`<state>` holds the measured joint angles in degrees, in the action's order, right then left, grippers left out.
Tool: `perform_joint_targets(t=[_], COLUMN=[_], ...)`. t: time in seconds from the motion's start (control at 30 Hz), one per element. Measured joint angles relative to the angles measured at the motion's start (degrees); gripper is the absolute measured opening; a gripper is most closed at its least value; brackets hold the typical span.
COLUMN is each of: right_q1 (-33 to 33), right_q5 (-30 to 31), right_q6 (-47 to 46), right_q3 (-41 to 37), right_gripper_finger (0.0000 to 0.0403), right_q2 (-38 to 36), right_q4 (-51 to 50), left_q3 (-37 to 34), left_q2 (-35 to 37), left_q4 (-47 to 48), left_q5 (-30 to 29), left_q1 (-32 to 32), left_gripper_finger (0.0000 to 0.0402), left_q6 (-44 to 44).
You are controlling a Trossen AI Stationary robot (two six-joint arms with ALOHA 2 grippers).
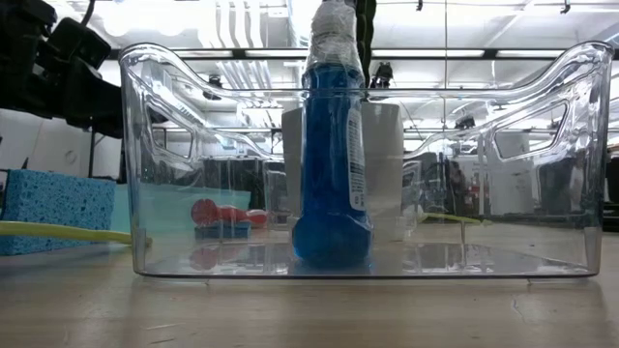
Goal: Pick & Place Kitchen Sink Supplies
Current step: Put the blue dishwashing liquid bottle into the bottom transparent bin
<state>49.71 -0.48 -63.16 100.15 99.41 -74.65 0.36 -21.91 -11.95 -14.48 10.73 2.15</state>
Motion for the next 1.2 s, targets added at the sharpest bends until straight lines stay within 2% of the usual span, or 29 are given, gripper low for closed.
perform_joint_targets(t=[0.47, 0.97, 1.2], right_q1=[-0.23, -0.22, -0.22], right_q5=[3.25, 2.15, 1.45], right_q6=[1.91, 0.46, -0.07], right_q3=[-0.19, -1.39, -3.71], right_gripper_finger=[0.0274, 0.0273, 0.0259], right_q2=[4.59, 7.35, 7.26], right_q4=[0.03, 0.79, 2.15], left_q3=[-0.01, -0.02, -0.01], left_q2=[0.02, 0.02, 0.02], left_q4=[0.53, 0.58, 0.64], left_q5=[0.0, 0.0, 0.0], left_q1=[-0.01, 0.0, 0.01], left_gripper_finger=[0.0218, 0.0218, 0.0218], left_q6=[0.0, 0.0, 0.0])
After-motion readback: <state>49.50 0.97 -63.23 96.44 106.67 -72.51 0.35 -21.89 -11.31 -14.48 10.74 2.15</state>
